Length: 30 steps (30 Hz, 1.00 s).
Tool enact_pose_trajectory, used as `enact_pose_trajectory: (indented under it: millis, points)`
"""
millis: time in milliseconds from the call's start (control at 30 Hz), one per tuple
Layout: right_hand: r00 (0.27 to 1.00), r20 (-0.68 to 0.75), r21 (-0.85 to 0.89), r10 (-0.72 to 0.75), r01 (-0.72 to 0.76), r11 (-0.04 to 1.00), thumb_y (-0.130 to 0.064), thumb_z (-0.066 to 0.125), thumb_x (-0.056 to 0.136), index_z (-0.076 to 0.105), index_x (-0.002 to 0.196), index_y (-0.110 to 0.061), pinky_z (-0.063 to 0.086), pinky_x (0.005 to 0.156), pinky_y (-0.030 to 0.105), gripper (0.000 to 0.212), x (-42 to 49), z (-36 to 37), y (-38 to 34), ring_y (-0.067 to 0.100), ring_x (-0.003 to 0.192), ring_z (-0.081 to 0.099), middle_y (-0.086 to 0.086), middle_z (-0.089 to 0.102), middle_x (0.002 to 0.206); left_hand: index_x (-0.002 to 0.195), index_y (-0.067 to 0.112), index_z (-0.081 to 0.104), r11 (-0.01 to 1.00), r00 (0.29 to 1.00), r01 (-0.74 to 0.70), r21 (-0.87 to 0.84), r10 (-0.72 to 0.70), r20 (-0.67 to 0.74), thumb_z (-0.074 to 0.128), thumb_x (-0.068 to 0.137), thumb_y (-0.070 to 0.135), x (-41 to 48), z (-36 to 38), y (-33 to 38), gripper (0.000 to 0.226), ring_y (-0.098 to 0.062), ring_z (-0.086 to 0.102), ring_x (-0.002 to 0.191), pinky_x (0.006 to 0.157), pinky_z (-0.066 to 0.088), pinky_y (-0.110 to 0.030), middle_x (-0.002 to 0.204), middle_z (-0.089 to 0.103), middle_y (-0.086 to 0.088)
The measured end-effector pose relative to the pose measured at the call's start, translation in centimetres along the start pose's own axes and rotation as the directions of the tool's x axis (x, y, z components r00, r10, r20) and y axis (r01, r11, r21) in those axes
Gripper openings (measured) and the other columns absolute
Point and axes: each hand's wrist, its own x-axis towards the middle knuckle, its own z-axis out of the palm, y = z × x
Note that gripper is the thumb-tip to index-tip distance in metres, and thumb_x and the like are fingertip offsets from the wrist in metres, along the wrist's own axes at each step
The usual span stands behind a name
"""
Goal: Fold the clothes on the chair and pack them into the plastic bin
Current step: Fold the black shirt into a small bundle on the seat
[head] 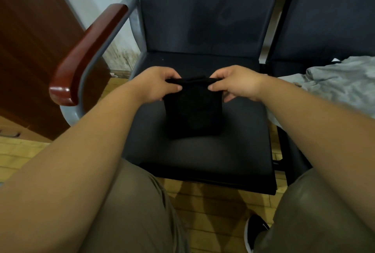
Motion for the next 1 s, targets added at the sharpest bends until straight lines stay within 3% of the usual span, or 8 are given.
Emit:
enact_pose_trajectory:
  millis: [100,233,333,433,567,700,833,1000]
  points:
    - [0.998,-0.065,0.011,0.013,-0.012,1.000,-0.025,0.072,0.099,0.076,0.112,-0.031,0.064,0.093,0.044,0.015,1.3,0.9,0.7,0.019,0.099,0.076,-0.003,0.079,0.106,0.110,0.030,0.076,0.998,0.999,0.032,0.051,-0.031,-0.017,0.076,0.097,0.030,1.8,0.5,-1.2,0.013,-0.009,0.064,0.073,0.065,0.053,-0.028,0.102,0.074,0.000]
    - [0.985,-0.172,-0.038,0.022,-0.029,0.999,-0.028,0.074,0.097,0.076,0.106,-0.034,0.065,0.083,0.040,0.011,3.0,2.0,1.5,0.019,0.095,0.075,-0.003,0.077,0.103,0.105,0.033,0.076,0.994,0.998,0.054,0.099,-0.051,-0.031,0.078,0.095,0.033,3.8,1.2,-2.1,0.011,-0.009,0.065,0.089,0.074,0.048,-0.027,0.099,0.071,0.008]
    - [0.974,-0.227,-0.122,-0.015,-0.013,0.992,-0.028,0.074,0.097,0.075,0.103,-0.031,0.055,0.073,0.030,0.007,3.8,2.5,1.7,0.016,0.088,0.069,-0.005,0.071,0.098,0.104,0.031,0.076,0.986,0.997,0.063,0.153,-0.055,-0.053,0.079,0.094,0.032,4.9,1.8,-2.7,0.011,-0.012,0.065,0.093,0.076,0.047,-0.027,0.099,0.070,0.007]
    - [0.965,-0.261,-0.264,-0.032,-0.039,0.964,-0.035,0.073,0.098,0.074,0.109,-0.035,0.043,0.083,0.025,0.011,4.5,2.9,2.4,0.008,0.094,0.056,-0.009,0.055,0.112,0.108,0.029,0.074,0.964,0.995,0.089,0.250,-0.077,-0.059,0.077,0.095,0.036,5.8,2.5,-3.5,0.016,-0.019,0.065,0.104,0.088,0.048,-0.031,0.109,0.070,0.003]
    - [0.963,-0.270,-0.300,-0.015,-0.070,0.951,-0.037,0.072,0.098,0.072,0.117,-0.037,0.041,0.092,0.030,0.019,4.9,3.5,3.3,0.016,0.109,0.053,-0.004,0.049,0.123,0.124,0.025,0.068,0.930,0.995,0.100,0.352,-0.091,-0.041,0.074,0.097,0.042,6.2,3.4,-4.1,0.032,-0.027,0.060,0.116,0.094,0.048,-0.038,0.125,0.064,-0.006]
    - [0.960,-0.278,-0.300,-0.016,-0.071,0.951,-0.030,0.076,0.095,0.069,0.120,-0.037,0.042,0.087,0.027,0.027,5.0,3.7,3.1,0.014,0.108,0.057,-0.006,0.055,0.123,0.132,0.018,0.060,0.927,0.989,0.149,0.344,-0.144,-0.041,0.080,0.091,0.042,6.3,3.4,-4.0,0.052,-0.030,0.059,0.120,0.093,0.046,-0.037,0.130,0.063,-0.009]
    - [0.968,-0.252,-0.187,0.014,-0.063,0.980,-0.021,0.081,0.091,0.061,0.126,-0.034,0.045,0.073,0.021,0.043,4.6,3.7,2.7,0.011,0.099,0.064,-0.006,0.065,0.114,0.132,0.018,0.063,0.934,0.979,0.188,0.302,-0.202,0.017,0.087,0.085,0.039,5.7,2.7,-3.7,0.057,-0.026,0.061,0.118,0.102,0.050,-0.040,0.129,0.064,-0.005]
    - [0.964,-0.261,-0.155,0.052,-0.095,0.983,-0.023,0.083,0.087,0.055,0.146,-0.028,0.047,0.093,0.027,0.066,3.1,3.4,0.9,0.016,0.113,0.062,-0.006,0.058,0.122,0.127,0.022,0.072,0.957,0.974,0.194,0.216,-0.213,0.072,0.090,0.082,0.034,3.8,1.6,-2.6,0.050,-0.020,0.066,0.106,0.097,0.054,-0.035,0.119,0.070,-0.001]
